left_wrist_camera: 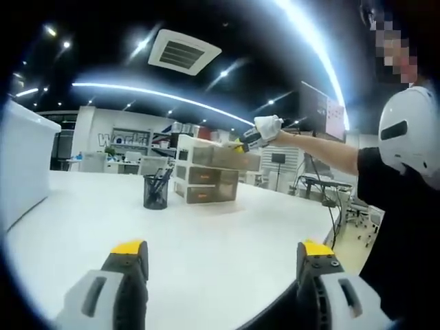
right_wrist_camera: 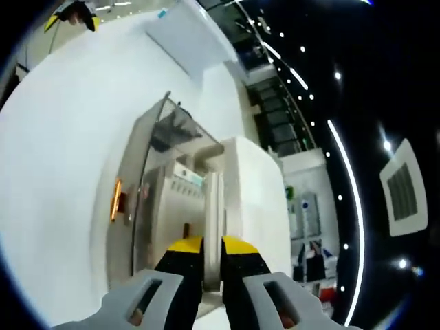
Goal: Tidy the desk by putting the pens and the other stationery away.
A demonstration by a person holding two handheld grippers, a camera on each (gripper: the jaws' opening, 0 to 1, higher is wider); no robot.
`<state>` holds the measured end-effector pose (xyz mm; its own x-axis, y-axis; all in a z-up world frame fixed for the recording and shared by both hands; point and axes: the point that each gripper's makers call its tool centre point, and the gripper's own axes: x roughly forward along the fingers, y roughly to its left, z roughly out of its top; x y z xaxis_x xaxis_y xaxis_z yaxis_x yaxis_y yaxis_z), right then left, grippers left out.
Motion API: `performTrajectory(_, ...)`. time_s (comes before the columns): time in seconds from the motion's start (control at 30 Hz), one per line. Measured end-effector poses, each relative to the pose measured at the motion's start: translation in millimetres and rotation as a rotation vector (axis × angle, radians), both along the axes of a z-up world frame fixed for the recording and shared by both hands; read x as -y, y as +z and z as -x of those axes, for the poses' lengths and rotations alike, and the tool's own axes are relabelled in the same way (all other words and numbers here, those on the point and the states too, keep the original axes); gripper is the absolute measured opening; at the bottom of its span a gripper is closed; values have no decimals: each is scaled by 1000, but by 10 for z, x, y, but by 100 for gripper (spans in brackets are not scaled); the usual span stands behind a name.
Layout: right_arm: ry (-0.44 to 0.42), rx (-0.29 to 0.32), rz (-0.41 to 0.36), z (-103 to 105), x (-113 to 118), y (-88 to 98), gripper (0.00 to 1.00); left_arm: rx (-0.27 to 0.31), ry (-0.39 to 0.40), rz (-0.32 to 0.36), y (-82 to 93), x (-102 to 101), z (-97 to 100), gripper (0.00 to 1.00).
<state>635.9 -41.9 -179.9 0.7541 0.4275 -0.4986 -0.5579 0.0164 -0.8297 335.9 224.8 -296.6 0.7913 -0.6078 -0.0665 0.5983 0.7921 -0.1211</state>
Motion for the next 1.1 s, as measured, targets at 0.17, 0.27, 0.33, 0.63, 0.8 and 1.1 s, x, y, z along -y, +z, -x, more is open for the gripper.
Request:
performTrajectory(0.17,-2,-47,-43,33,-9,-22,9,-7,-13,-1,6,38,-5,87)
performTrajectory(0.27,-9,-87,-85,57,-16,-19,11,-6,-19,-2,19,64,-5,87)
performTrajectory(0.33,-11,-98,-107,65,-10,5,12,-5,-20,-1,26,72,-4,87)
performTrajectory(0.63,-74,-294,-362,173,23,53,22,-7,-26,5,26,117,27,86)
performTrajectory(0.8,-96,-386,-520,228,2,107,26,-7,-30,11,22,152,48,86)
performTrajectory(1.1,-76,-425,-700,360,-21,290,28,-2,-34,21,43,199,97,86)
